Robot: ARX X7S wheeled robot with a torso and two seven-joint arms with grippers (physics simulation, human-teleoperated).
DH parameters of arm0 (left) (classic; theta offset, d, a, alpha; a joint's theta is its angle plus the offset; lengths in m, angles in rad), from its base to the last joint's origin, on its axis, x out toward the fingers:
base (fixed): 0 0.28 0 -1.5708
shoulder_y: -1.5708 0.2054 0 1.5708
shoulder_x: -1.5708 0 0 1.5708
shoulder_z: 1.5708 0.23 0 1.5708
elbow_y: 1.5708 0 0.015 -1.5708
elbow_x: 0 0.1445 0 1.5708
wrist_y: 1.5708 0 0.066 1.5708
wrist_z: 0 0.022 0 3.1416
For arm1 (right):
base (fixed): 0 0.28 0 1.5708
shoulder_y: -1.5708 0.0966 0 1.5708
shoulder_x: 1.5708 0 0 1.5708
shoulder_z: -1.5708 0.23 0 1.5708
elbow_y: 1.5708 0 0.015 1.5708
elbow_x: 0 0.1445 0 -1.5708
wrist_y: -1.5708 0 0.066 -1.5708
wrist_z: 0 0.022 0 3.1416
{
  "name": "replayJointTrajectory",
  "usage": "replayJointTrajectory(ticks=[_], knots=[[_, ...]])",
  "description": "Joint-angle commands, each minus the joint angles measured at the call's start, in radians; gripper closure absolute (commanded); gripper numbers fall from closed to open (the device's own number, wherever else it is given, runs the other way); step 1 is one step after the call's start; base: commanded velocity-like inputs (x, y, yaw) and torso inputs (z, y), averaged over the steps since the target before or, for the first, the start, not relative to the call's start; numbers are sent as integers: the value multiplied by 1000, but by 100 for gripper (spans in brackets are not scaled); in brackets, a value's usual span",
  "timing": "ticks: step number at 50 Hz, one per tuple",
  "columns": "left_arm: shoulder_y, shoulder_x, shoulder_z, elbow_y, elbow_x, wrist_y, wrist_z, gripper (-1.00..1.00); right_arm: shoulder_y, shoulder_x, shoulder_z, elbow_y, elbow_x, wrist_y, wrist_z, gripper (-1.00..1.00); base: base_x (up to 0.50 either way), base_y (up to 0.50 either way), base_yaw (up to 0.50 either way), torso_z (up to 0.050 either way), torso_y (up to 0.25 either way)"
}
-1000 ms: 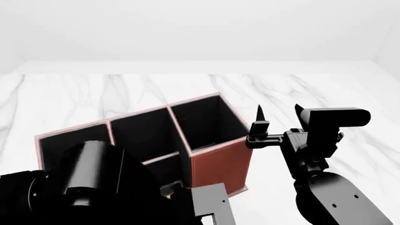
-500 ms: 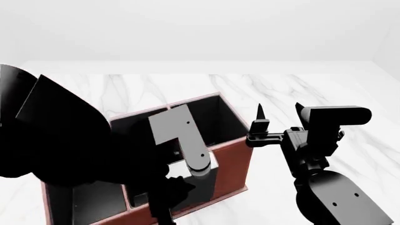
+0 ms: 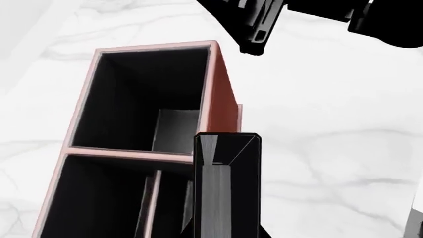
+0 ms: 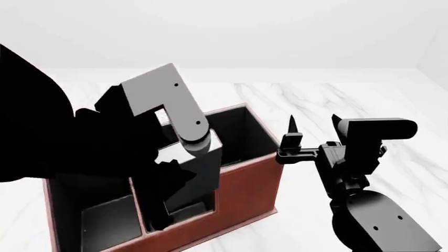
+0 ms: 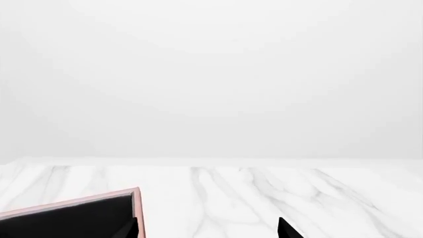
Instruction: Pick up the book and place it in the back compartment of the caddy.
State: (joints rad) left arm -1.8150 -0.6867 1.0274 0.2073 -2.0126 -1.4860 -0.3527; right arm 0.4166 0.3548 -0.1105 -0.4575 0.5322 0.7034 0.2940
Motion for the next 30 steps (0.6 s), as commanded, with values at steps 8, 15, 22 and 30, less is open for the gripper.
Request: replayJointTrajectory(ticks=[8,15,22,30], knots=[[-108,-36,35,-67,32,-21,-18,100,8,-4,1,6,7,4,15,-100,0,0,0,0,0],[-138,-43,52,-109,91,-42,20,100,11,-4,8,1,15,10,24,-100,0,0,0,0,1],[-140,-46,70,-124,200,-40,94,100,14,-6,3,3,10,6,29,-100,0,0,0,0,1],[-141,-65,164,-58,612,59,352,100,18,-10,-2,9,13,6,33,-100,0,0,0,0,1]])
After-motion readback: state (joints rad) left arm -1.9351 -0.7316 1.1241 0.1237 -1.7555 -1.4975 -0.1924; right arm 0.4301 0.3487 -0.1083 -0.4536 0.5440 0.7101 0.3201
